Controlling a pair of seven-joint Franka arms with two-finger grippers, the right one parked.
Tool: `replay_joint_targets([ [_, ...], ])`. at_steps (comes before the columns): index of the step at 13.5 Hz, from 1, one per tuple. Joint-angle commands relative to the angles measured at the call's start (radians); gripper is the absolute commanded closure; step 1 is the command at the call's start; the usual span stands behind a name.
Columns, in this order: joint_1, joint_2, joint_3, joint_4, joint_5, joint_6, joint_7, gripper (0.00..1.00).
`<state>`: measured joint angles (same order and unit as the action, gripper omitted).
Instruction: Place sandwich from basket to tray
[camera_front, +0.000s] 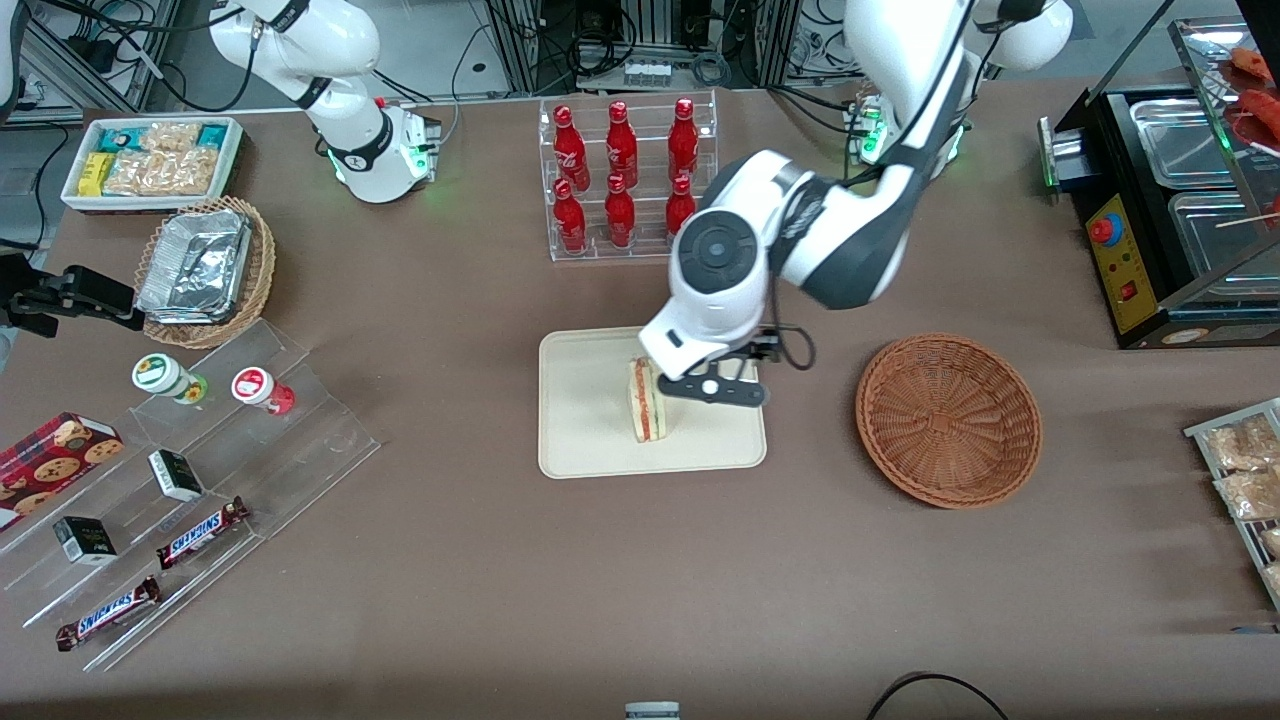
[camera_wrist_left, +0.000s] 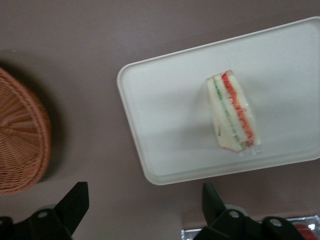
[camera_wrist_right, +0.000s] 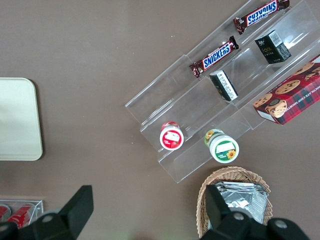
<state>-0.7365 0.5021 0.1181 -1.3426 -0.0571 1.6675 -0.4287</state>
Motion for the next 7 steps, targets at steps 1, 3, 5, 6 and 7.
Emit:
replay_joint_targets([
  [1, -0.009, -0.063, 0.047, -0.023, -0.001, -0.041, 0.056, 0.00],
  [3, -0.009, -0.070, 0.054, -0.021, -0.003, -0.040, 0.062, 0.00],
  [5, -0.009, -0.071, 0.064, -0.017, -0.001, -0.037, 0.057, 0.00],
  [6, -0.009, -0.083, 0.084, -0.017, -0.003, -0.040, 0.051, 0.00],
  [7, -0.009, -0.096, 0.094, -0.018, -0.003, -0.040, 0.051, 0.00],
])
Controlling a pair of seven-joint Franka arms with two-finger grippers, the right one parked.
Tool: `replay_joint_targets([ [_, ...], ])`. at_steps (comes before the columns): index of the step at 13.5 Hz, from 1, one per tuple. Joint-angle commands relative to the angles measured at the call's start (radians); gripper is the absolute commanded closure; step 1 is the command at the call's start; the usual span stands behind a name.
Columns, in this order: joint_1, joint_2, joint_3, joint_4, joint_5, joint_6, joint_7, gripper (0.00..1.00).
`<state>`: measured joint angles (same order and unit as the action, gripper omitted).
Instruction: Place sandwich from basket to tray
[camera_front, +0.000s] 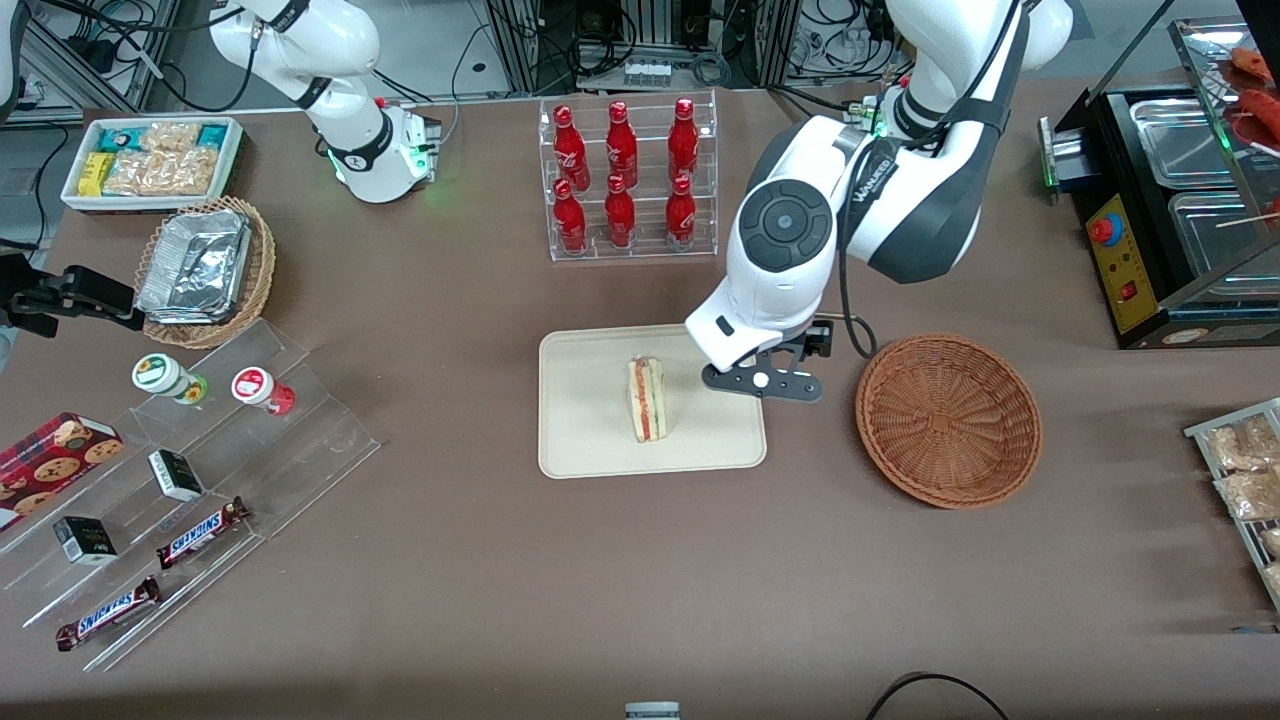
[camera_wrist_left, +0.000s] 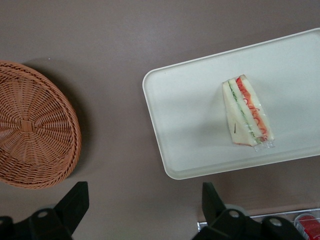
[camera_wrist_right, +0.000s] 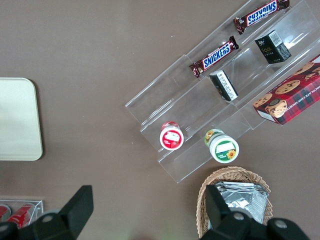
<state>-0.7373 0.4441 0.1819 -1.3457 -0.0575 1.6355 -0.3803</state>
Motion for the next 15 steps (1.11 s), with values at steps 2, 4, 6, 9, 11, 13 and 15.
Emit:
replay_joint_targets([
  [2, -0.010, -0.056, 0.048, -0.018, 0.007, -0.011, 0.000, 0.00],
  [4, -0.008, -0.093, 0.074, -0.036, 0.010, -0.028, 0.001, 0.00],
  [6, 0.010, -0.097, 0.076, -0.039, 0.011, -0.036, 0.009, 0.00],
  [9, 0.154, -0.114, 0.001, -0.041, 0.010, -0.039, 0.017, 0.00],
  [11, 0.270, -0.151, -0.080, -0.064, 0.018, -0.043, 0.029, 0.00],
  [13, 0.398, -0.208, -0.159, -0.105, 0.031, -0.060, 0.119, 0.00],
  [15, 0.496, -0.248, -0.205, -0.134, 0.031, -0.077, 0.177, 0.00],
])
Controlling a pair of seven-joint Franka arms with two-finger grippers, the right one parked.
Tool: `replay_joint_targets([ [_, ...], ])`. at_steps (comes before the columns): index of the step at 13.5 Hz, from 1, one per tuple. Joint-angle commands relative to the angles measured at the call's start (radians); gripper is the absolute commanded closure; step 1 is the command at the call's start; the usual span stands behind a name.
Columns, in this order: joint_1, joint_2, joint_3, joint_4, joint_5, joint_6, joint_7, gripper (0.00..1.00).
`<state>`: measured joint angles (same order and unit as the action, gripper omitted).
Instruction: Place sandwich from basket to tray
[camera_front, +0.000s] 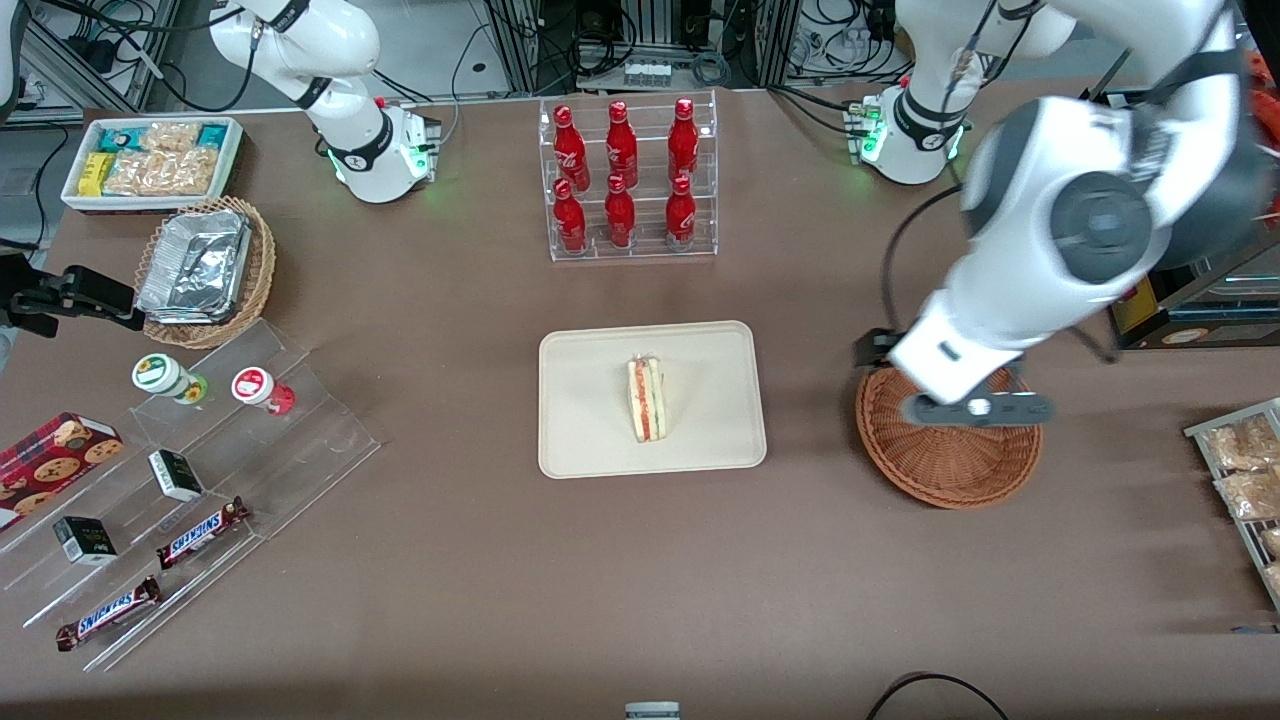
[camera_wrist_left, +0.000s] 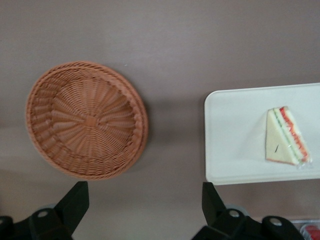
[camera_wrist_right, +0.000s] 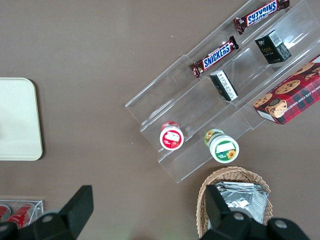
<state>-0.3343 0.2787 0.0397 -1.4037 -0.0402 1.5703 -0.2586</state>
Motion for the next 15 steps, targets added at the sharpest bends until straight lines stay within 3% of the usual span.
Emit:
replay_joint_targets([
  [1, 0.153, -0.104, -0.099, -0.099, 0.014, -0.021, 0.099, 0.00],
  [7, 0.408, -0.205, -0.224, -0.161, 0.017, -0.107, 0.215, 0.00],
  [15, 0.443, -0.289, -0.216, -0.175, 0.042, -0.255, 0.285, 0.00],
])
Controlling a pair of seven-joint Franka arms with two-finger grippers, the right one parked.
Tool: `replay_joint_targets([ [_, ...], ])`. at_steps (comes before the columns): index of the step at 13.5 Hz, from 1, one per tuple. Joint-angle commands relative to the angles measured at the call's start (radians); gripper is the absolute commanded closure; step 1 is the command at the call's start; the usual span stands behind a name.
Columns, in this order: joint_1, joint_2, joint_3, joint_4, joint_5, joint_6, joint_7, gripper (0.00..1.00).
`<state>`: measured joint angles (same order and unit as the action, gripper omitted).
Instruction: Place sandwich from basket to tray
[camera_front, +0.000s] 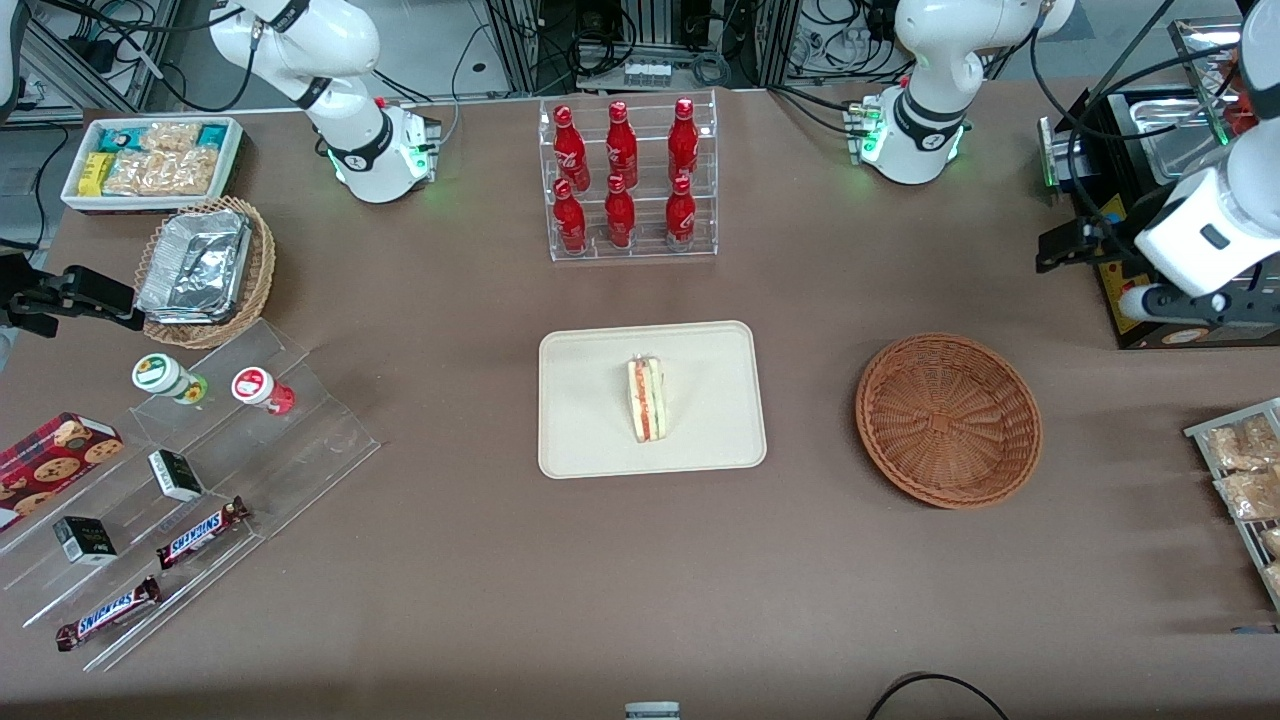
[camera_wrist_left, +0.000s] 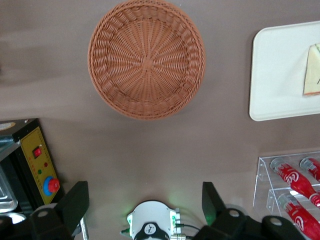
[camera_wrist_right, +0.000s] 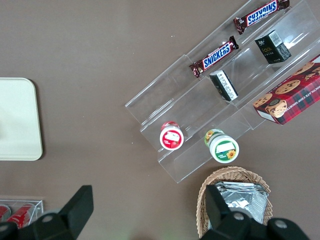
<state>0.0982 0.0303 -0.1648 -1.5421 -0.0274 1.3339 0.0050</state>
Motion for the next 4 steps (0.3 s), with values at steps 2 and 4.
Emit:
replay_joint_targets([
  [2, -0.003, -0.053, -0.012, -0.036, 0.052, -0.041, 0.018, 0.00],
  [4, -0.015, -0.052, -0.012, -0.029, 0.070, -0.033, 0.012, 0.00],
])
